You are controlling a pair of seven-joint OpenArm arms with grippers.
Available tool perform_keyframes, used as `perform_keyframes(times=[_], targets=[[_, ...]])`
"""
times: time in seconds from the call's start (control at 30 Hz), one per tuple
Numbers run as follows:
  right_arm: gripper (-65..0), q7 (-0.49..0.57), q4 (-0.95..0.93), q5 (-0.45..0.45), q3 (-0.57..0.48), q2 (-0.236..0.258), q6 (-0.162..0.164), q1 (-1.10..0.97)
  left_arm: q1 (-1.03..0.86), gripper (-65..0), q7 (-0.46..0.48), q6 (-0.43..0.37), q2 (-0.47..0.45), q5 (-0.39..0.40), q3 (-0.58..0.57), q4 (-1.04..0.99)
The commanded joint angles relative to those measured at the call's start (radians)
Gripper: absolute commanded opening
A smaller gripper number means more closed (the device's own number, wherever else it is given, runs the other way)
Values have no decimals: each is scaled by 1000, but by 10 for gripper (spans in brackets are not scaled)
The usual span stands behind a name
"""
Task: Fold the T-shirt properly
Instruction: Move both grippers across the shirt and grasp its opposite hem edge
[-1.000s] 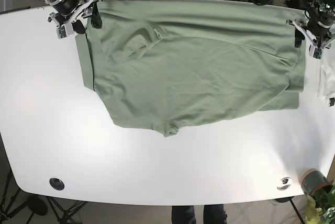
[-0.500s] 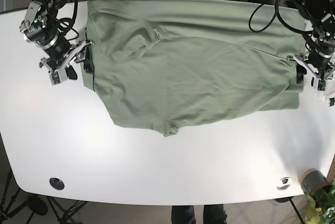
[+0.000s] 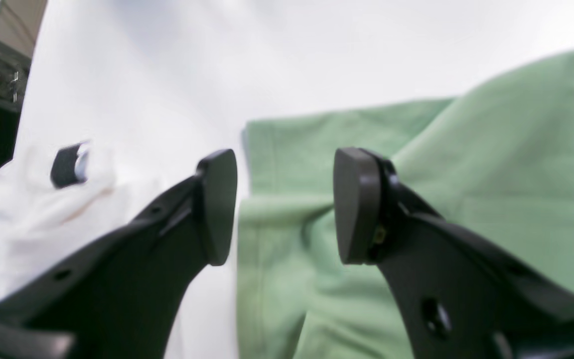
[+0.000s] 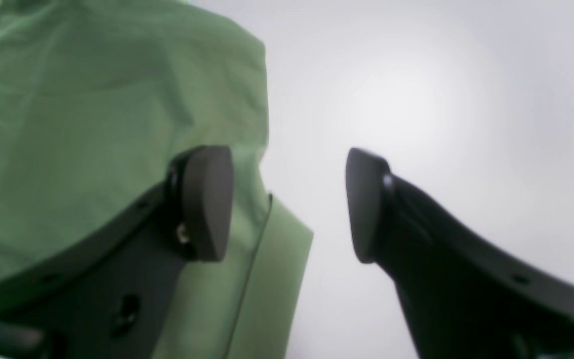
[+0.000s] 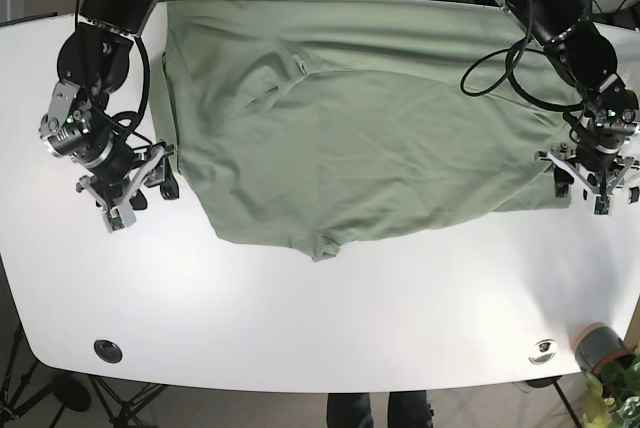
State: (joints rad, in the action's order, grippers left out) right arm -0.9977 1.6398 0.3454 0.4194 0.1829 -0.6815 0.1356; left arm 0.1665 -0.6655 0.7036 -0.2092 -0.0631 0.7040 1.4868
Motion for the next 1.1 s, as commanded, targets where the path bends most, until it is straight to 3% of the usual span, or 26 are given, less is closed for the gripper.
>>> perform_keyframes(times=[0.0,0.37,0.53,0.7,0.9,1.07], targets=[[-306,21,-39,-1,-12,17,-7,52,38,-357,22,-5,-19,13,-1,-24],[-306,158,-359,-24,-106,23,-2,255,166,-354,33,-5,-51,18,-2,-252],[-306,233,-533,-24,-107,25,-2,333,192,-353,106,-15,-54,16,-54,-311],[-306,351,-721,-55,-129,25,-4,404,195,-353,201,-85,-88,18,-100,-383],[-306,511,-887,-136,-181,20,-5,436,201,-353,206,-118,-92,18,-111,-426],[-306,587,-979,-139,-182,17,-2,437,198,-353,206,-118,-112,21,-109,-429]])
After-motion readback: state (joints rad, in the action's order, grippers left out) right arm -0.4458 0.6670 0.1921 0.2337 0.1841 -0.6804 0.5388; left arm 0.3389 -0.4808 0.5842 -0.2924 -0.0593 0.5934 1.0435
